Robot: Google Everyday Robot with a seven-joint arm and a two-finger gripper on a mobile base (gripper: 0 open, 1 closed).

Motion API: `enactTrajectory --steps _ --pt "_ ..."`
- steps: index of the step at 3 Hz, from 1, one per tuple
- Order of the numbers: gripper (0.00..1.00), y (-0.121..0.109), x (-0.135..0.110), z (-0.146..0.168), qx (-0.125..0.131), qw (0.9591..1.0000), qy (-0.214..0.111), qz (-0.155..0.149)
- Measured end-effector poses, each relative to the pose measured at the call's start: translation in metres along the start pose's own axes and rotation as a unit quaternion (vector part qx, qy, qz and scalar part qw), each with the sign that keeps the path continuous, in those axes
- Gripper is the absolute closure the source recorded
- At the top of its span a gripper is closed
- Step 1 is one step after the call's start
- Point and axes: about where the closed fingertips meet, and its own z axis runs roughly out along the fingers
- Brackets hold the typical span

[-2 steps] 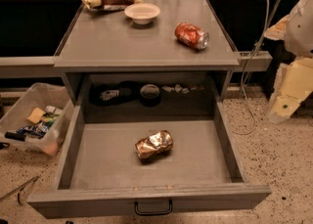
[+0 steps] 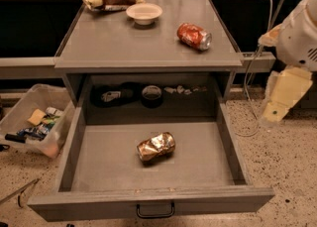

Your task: Pick orange can from top drawer and place on counter

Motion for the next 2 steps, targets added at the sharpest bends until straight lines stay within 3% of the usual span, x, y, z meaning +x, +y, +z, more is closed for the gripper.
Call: enactTrajectory --steps 2 --pt "0.00 0.009 -0.038 0.120 0.007 0.9987 -0.032 -0.039"
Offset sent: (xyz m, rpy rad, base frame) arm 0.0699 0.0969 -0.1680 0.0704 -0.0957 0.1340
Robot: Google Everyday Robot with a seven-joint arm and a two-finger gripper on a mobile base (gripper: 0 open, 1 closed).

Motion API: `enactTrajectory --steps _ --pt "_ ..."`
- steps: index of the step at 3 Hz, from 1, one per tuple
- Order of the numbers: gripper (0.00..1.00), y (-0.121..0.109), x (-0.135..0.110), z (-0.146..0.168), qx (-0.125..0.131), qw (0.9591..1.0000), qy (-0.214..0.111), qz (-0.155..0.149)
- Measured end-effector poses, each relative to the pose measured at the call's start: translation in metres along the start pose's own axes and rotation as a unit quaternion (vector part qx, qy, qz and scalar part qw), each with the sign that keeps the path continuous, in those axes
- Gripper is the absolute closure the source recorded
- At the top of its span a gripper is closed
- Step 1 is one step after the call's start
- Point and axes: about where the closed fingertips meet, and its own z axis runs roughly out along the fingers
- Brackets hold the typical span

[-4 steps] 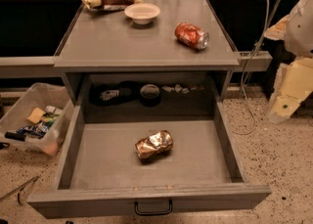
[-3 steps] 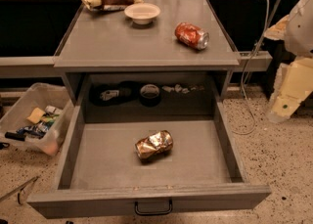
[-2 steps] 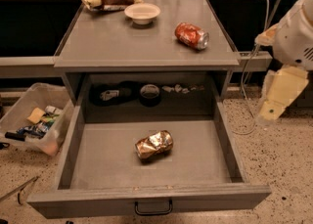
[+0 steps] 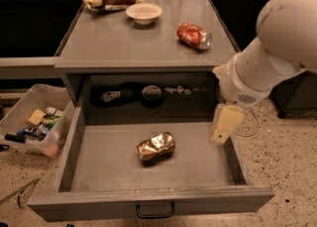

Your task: Pick orange can from top drawer and place on counter

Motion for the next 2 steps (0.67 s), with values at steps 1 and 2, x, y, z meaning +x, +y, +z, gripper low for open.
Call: enactTrajectory --steps 1,2 --pt "0.00 -0.0069 -0.0044 -0.0011 0.017 0.9998 -0.008 -0.001" --pt "0.00 -0.0069 -0.0044 -0.0011 0.017 0.9998 -0.008 -0.001"
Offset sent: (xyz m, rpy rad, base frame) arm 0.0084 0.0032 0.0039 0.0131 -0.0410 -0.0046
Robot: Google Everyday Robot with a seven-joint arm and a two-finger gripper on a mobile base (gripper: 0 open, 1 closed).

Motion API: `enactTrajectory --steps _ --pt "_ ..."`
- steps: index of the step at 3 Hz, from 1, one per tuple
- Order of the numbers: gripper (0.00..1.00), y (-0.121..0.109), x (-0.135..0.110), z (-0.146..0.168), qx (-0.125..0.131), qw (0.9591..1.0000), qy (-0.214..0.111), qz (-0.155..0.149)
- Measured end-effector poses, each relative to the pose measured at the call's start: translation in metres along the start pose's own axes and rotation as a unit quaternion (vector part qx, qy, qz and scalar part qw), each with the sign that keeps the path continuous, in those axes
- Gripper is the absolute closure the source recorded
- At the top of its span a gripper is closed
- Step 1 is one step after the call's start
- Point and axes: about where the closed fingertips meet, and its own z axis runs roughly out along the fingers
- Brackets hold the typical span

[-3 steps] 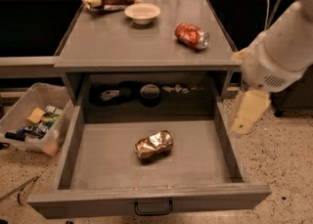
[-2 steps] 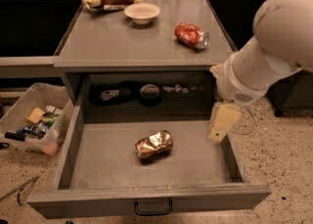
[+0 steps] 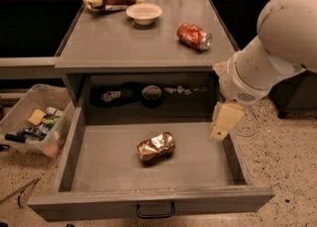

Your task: Pick orange can from top drawer and place on counter

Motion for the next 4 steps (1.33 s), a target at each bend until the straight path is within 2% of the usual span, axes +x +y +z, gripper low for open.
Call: enactTrajectory --steps 1,2,3,4 --pt "0.00 0.000 -0.003 0.016 0.006 0.9998 -0.011 -0.018" --pt "0.00 0.004 -0.016 0.056 -0.008 0.9977 -0.040 -0.054" --pt "0.00 0.019 -0.032 0.104 -0.049 0.9927 -0.076 -0.080" --pt "0.00 0.040 -0.044 0.149 -0.100 0.9852 -0.103 -0.095"
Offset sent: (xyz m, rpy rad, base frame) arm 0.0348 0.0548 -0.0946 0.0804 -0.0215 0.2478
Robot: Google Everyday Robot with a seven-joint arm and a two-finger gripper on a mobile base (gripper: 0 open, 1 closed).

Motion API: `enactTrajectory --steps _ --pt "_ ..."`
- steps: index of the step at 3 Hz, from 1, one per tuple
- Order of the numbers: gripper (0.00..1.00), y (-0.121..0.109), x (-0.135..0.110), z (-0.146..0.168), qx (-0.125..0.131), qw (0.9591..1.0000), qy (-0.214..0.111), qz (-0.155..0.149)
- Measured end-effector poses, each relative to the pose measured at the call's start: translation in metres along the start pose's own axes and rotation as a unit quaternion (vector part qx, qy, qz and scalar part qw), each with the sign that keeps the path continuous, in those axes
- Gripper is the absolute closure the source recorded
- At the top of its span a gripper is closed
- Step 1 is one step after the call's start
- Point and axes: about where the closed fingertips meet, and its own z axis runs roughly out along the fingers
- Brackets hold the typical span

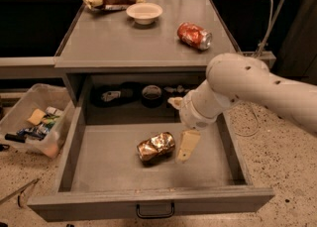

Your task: Pick orange can from top drawer and place on counter

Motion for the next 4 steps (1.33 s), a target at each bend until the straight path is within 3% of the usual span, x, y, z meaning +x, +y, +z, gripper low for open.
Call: enactTrajectory --steps 1,2,3,4 --pt "0.00 0.005 0.008 0.039 -0.036 0.9984 -0.038 0.019" --pt "0.00 0.004 0.011 0.069 -0.059 0.9928 -0.096 0.040" --pt "0.00 0.001 0.004 0.089 -0.082 0.9868 -0.134 0.040" --pt "0.00 0.004 -0.008 0.103 -0.108 0.9823 -0.150 0.031"
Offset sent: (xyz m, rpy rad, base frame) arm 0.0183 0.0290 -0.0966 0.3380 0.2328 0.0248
